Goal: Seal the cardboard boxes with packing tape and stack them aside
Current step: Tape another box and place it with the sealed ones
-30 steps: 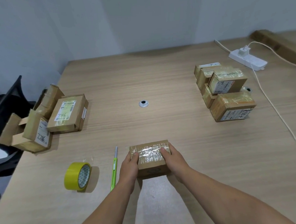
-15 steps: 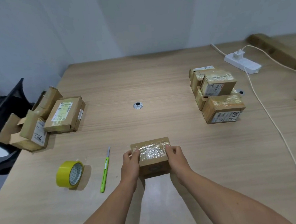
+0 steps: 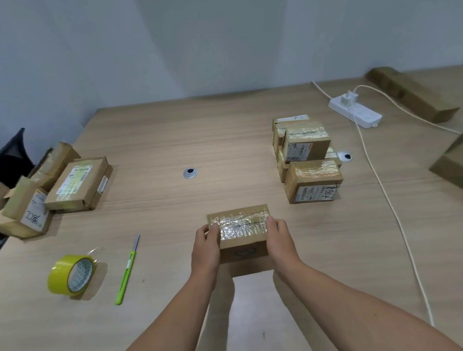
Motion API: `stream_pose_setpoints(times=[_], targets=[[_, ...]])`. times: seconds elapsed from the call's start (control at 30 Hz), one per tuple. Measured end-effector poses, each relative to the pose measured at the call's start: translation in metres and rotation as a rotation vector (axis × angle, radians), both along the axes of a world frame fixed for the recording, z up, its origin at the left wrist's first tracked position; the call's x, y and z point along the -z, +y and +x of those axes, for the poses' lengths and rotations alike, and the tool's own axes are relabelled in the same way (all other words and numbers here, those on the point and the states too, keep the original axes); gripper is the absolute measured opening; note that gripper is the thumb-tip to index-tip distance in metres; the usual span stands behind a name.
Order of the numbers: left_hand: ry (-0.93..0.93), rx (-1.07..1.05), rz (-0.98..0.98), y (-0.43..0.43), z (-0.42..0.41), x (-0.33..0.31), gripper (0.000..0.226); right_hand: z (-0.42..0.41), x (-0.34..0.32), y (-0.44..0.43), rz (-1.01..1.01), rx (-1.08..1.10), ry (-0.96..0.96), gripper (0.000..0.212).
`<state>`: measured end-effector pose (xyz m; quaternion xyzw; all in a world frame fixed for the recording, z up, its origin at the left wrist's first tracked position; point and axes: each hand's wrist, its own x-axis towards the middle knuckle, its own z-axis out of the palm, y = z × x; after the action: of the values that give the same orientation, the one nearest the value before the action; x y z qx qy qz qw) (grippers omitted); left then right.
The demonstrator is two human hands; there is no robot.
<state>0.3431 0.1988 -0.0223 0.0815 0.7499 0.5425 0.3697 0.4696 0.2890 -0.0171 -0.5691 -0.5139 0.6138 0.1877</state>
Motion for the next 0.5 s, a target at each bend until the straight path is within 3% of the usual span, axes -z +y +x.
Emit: stream_pose_setpoints(times=[0.2,0.37,0.5], targets=[[0.006,0.006,0.017,0.025,0.030,-0.007,0.084,0.028,0.000,0.025,0.049,0.009,-0.039,0.037],[0.054,0.029,0.041,0.052,0.050,-0.018,0.051,0.047,-0.018,0.050,0.042,0.053,0.048,0.032],[0.117,0.064,0.126,0.086,0.059,-0.038,0.047,0.057,-0.040,0.078,0.117,0.106,0.091,0.036]])
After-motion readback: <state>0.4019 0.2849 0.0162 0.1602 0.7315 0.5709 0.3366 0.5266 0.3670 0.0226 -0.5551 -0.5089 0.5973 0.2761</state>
